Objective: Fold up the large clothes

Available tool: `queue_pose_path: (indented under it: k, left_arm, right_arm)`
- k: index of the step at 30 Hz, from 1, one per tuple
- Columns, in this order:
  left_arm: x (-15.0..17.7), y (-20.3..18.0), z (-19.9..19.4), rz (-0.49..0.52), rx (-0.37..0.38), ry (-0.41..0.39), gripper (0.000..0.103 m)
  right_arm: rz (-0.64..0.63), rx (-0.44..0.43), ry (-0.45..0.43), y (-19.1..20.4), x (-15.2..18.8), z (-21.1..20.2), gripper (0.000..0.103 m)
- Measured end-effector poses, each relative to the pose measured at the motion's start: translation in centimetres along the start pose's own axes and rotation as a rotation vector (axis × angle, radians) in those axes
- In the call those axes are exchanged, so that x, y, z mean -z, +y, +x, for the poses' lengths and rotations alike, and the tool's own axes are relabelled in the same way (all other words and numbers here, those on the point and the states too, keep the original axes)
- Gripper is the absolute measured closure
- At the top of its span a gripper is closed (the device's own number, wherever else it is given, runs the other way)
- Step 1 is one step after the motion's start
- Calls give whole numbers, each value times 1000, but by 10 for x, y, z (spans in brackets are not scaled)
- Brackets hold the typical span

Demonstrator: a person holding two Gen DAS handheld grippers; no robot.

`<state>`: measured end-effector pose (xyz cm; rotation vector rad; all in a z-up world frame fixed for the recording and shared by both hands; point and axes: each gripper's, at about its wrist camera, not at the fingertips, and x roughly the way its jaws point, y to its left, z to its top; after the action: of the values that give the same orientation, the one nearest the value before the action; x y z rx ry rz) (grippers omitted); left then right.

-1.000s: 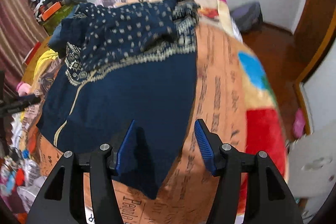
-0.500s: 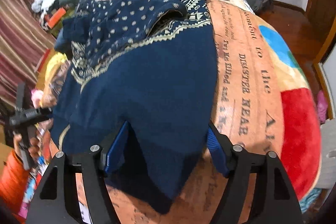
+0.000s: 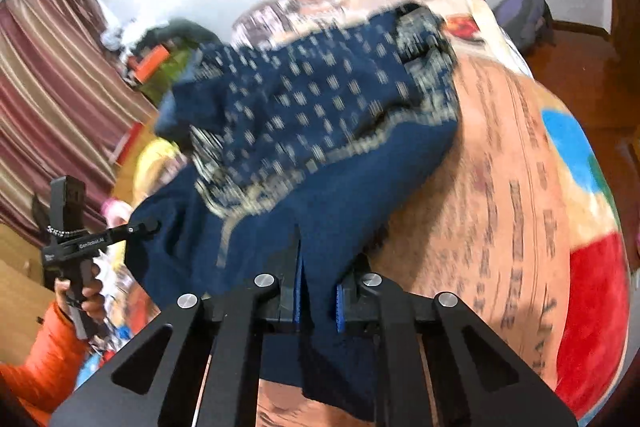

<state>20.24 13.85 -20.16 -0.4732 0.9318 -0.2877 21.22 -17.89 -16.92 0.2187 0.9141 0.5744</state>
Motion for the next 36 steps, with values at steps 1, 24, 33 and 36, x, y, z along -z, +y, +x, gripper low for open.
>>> queue_pose_path:
  k: [1,24,33,36]
  left_arm:
    - [-11,-6,-7,2,18,-28,90]
    - [-227,17,63,53,-319,-218,91]
    - [-214,-7,86,263,-467,-123,80]
    - [-205,-17,73,276,-454,-110,50]
  right_arm:
    - [-7,-10,-21,3,-9,-3,93]
    - [79,154,-55,-87,-184,120,94]
    - [-123,293,-8,-66,-167,109,78]
    - [-159,325,-25,-55,-159,92,70]
